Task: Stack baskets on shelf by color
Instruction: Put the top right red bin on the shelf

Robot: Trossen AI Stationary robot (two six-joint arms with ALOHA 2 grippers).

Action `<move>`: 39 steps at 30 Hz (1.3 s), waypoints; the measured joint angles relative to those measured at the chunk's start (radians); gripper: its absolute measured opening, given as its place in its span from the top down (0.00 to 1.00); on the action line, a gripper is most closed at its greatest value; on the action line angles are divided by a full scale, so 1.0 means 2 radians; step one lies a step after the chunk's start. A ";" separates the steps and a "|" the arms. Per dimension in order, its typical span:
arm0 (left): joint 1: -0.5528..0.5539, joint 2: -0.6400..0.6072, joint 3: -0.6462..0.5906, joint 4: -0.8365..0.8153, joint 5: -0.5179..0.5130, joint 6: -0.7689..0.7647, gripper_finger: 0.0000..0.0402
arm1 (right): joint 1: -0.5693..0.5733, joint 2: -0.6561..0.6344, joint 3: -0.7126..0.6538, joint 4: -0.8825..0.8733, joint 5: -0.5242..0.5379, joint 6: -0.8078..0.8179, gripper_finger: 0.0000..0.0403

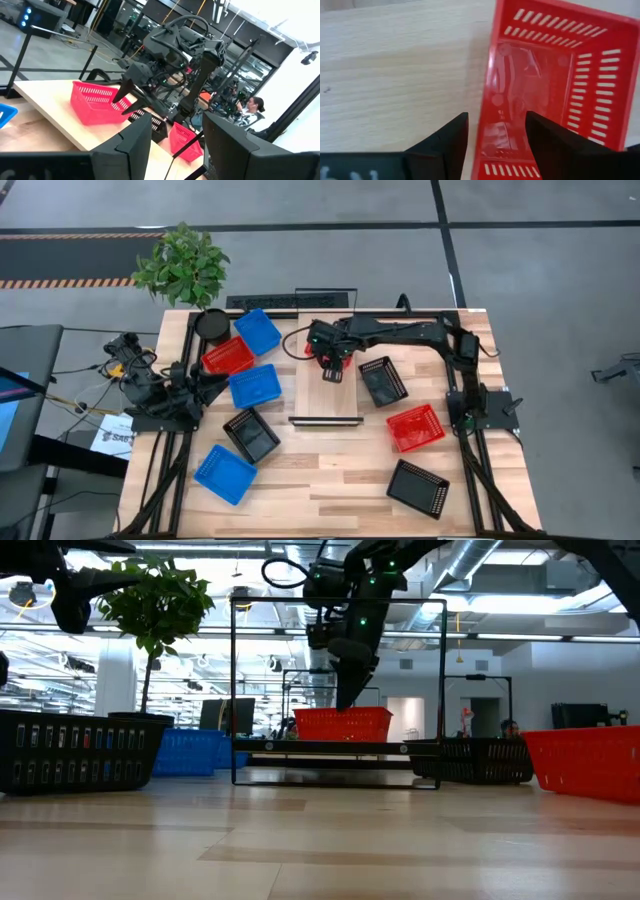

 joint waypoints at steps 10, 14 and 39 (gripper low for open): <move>0.000 0.000 0.000 0.001 0.002 -0.001 0.58 | -0.005 -0.001 -0.020 0.013 0.000 0.002 0.60; 0.000 0.000 0.000 0.001 0.010 -0.003 0.58 | -0.006 -0.001 -0.025 0.012 0.006 0.000 0.70; 0.000 0.000 0.000 0.001 0.011 -0.008 0.58 | -0.037 -0.001 -0.025 0.065 0.041 -0.150 0.91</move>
